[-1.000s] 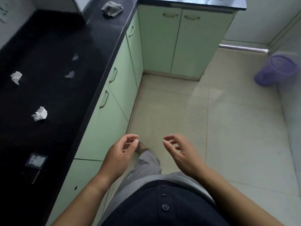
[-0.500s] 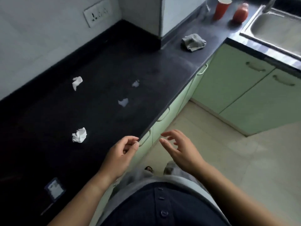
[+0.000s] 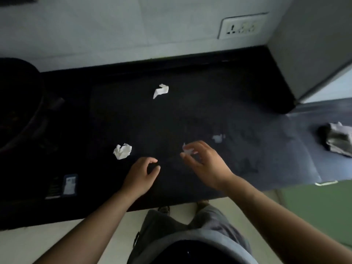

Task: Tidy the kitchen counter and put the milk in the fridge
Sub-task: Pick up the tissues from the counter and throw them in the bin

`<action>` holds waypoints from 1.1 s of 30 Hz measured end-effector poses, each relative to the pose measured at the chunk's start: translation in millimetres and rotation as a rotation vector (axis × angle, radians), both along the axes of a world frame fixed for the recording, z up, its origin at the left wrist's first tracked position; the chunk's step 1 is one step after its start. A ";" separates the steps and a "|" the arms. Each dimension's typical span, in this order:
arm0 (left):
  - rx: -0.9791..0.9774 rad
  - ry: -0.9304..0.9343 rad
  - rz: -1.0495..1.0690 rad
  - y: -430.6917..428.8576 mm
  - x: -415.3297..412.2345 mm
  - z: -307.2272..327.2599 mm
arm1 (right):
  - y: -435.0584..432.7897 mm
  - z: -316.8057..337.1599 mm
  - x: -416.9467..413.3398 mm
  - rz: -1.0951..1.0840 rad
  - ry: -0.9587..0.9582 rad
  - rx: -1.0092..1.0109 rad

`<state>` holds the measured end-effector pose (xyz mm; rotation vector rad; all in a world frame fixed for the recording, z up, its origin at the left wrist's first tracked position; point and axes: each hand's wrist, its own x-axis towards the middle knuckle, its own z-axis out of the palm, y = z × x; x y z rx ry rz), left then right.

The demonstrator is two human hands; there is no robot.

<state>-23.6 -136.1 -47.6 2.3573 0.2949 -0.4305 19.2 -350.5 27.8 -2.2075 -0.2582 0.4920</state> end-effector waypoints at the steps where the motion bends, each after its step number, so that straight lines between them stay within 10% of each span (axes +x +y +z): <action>1: 0.093 -0.055 -0.018 -4.3 11.9 -1.8 | -1.0 -2.0 19.4 0.021 -0.013 0.008; 12: 0.553 -0.180 0.012 -29.7 103.0 -39.7 | 31.2 -45.6 205.1 0.324 -0.149 -0.143; 33: 0.498 -0.179 0.015 -20.7 105.3 -39.5 | 68.4 -81.4 247.5 0.532 -0.134 -0.421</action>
